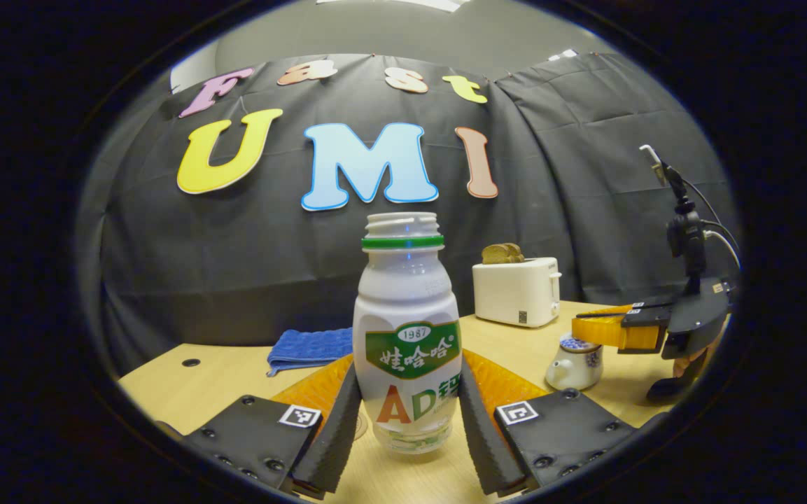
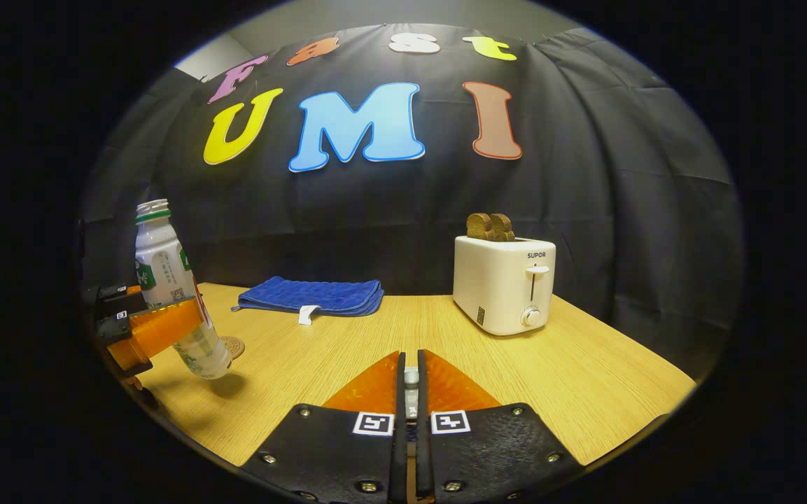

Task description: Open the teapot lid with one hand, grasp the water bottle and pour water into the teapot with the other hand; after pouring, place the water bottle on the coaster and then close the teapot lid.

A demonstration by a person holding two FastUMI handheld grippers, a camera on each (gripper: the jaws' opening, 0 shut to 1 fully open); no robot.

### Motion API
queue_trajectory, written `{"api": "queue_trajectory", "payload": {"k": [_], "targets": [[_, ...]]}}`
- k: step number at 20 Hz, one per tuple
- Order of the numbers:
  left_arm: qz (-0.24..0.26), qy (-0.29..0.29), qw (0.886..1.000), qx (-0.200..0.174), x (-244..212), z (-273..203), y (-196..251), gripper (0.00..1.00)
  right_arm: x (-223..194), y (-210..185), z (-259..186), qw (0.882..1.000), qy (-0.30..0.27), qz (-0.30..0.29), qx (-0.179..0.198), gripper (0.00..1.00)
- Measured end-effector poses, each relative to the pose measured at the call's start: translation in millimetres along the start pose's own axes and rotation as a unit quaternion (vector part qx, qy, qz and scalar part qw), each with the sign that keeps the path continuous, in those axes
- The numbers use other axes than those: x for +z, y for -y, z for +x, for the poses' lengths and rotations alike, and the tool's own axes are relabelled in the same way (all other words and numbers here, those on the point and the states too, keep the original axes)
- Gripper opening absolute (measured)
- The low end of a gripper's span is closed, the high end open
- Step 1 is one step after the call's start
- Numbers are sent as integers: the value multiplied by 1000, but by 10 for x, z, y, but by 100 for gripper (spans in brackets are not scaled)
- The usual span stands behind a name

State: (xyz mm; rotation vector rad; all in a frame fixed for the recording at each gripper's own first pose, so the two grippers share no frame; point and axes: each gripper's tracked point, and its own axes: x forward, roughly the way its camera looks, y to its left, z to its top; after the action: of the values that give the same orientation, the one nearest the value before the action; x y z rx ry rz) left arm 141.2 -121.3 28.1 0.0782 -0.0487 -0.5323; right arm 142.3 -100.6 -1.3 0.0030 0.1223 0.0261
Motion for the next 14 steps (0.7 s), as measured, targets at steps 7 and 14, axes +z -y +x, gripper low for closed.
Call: {"api": "queue_trajectory", "payload": {"k": [7, 14], "targets": [[-12, 9, 999, 38, 29, 2, -296, 76, 227, 145, -218, 998, 49, 22, -28, 34], [-45, -14, 996, 70, 17, 334, -883, 82, 522, 226, -507, 991, 111, 64, -28, 60]]}}
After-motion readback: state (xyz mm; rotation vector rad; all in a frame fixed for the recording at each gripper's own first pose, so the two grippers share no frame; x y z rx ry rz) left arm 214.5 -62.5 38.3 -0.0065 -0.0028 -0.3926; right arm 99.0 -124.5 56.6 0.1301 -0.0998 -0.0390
